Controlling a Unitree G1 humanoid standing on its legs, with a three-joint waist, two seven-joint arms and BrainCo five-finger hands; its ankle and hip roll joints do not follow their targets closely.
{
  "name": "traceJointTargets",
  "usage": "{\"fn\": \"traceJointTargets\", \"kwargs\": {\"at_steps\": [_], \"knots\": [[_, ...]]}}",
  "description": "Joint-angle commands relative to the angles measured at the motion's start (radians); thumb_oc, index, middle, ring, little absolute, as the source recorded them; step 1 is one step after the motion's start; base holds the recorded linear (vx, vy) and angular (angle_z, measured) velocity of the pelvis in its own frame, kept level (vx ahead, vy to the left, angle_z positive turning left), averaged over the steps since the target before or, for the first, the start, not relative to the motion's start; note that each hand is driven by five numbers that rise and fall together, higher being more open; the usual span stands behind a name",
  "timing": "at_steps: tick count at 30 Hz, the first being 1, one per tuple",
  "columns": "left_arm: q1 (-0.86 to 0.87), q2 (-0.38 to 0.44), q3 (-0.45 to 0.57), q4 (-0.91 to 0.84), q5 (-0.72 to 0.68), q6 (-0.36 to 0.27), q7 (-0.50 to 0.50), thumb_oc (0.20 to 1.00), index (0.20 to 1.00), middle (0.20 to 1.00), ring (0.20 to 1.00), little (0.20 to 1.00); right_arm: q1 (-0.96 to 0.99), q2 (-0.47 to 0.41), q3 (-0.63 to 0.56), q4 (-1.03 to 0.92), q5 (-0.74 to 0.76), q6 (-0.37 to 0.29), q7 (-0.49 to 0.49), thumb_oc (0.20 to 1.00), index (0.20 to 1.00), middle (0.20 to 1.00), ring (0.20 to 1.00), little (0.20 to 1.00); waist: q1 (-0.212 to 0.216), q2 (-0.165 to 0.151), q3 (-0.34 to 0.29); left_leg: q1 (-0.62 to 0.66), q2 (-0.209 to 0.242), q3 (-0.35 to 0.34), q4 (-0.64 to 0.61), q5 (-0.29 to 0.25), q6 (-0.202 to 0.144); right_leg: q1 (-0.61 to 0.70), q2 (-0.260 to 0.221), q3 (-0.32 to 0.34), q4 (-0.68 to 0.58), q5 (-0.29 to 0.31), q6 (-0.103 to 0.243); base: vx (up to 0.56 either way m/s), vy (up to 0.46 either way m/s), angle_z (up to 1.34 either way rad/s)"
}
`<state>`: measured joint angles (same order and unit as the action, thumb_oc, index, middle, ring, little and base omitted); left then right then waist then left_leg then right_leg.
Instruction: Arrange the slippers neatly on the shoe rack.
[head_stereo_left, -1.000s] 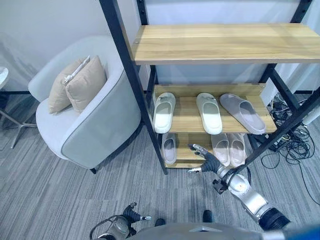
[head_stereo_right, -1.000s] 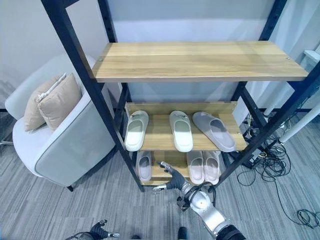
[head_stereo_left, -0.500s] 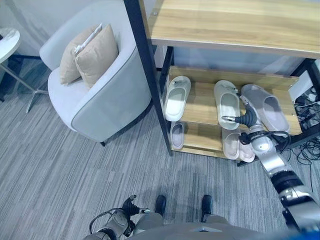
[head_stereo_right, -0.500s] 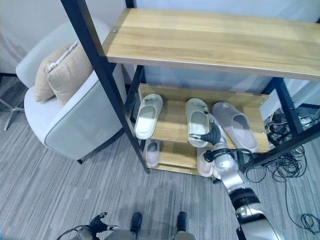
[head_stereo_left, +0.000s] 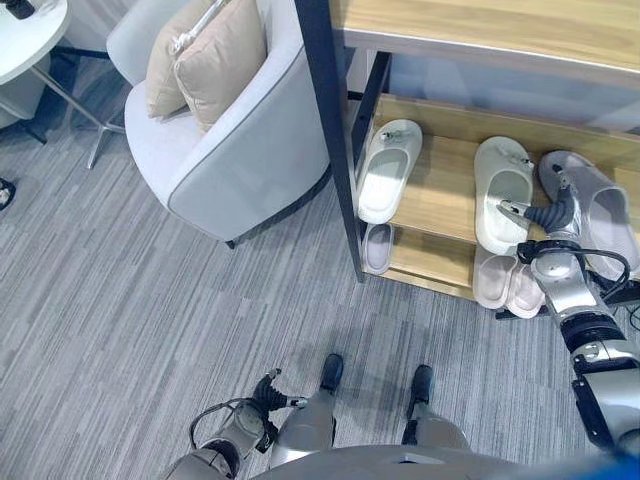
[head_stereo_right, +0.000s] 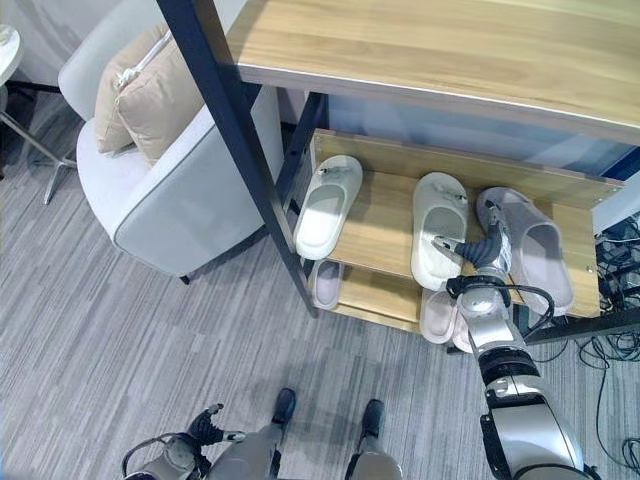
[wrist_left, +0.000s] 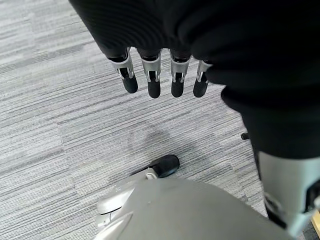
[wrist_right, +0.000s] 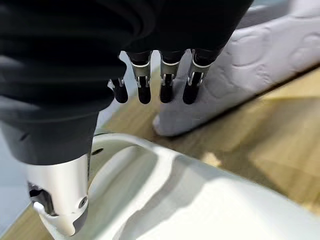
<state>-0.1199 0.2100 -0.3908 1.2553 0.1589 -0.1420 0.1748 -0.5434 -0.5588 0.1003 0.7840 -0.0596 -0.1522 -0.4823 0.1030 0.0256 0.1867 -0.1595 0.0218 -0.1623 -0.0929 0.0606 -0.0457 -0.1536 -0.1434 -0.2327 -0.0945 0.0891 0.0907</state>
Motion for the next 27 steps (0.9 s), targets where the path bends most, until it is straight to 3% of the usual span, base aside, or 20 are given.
{"fn": "traceJointTargets", "kwargs": {"at_steps": [1,9,10,11,12,27], "knots": [[-0.024,-0.054,-0.065,0.065,-0.026,-0.014,0.021,1.000,1.000,1.000,1.000,1.000,-0.045,-0.040,0.031,0.038,0.035,-0.023,-0.007,1.000,1.000,1.000,1.000,1.000,0.021,-0.022,-0.042,-0.064,0.004,-0.003,0.006,-0.019,-0.040,0.062,-0.048,0.013,0.007,-0.081,0.073,0.00,0.000,0.00],[-0.028,-0.048,-0.092,0.056,-0.052,-0.023,0.034,1.000,1.000,1.000,1.000,1.000,-0.214,-0.090,0.128,0.197,0.078,-0.012,0.013,1.000,1.000,1.000,1.000,1.000,0.042,-0.017,-0.018,-0.109,-0.002,-0.015,0.006,-0.001,-0.050,0.024,-0.049,0.000,0.007,-0.074,0.076,0.02,-0.007,0.03],[-0.031,-0.047,-0.094,0.053,-0.057,-0.023,0.038,1.000,1.000,1.000,1.000,1.000,-0.231,-0.097,0.132,0.224,0.099,-0.014,0.018,0.711,0.711,0.711,0.711,0.711,0.045,-0.017,-0.015,-0.116,-0.003,-0.018,0.006,0.002,-0.051,0.020,-0.048,-0.004,0.007,-0.076,0.075,0.04,0.004,0.02],[-0.030,-0.046,-0.095,0.052,-0.060,-0.024,0.041,1.000,1.000,1.000,1.000,1.000,-0.238,-0.106,0.137,0.237,0.103,-0.011,0.022,0.523,0.523,0.523,0.523,0.523,0.047,-0.016,-0.014,-0.120,-0.005,-0.019,0.006,0.003,-0.052,0.020,-0.049,-0.009,0.007,-0.077,0.076,0.04,-0.004,0.05],[-0.031,-0.048,-0.095,0.052,-0.062,-0.024,0.043,1.000,1.000,1.000,1.000,1.000,-0.240,-0.109,0.136,0.252,0.109,-0.010,0.021,0.209,0.209,0.209,0.209,0.209,0.048,-0.017,-0.013,-0.121,-0.006,-0.021,0.006,0.001,-0.054,0.021,-0.049,-0.013,0.007,-0.078,0.076,0.04,-0.006,0.12],[-0.046,-0.057,-0.101,0.048,-0.051,-0.014,0.063,1.000,1.000,1.000,1.000,1.000,-0.176,-0.041,0.060,0.179,0.142,-0.014,-0.042,0.200,0.200,0.200,0.200,0.200,0.042,-0.027,-0.003,-0.109,-0.013,-0.035,0.006,-0.012,-0.047,0.046,-0.061,-0.039,0.007,-0.085,0.082,0.01,0.009,0.04]]}}
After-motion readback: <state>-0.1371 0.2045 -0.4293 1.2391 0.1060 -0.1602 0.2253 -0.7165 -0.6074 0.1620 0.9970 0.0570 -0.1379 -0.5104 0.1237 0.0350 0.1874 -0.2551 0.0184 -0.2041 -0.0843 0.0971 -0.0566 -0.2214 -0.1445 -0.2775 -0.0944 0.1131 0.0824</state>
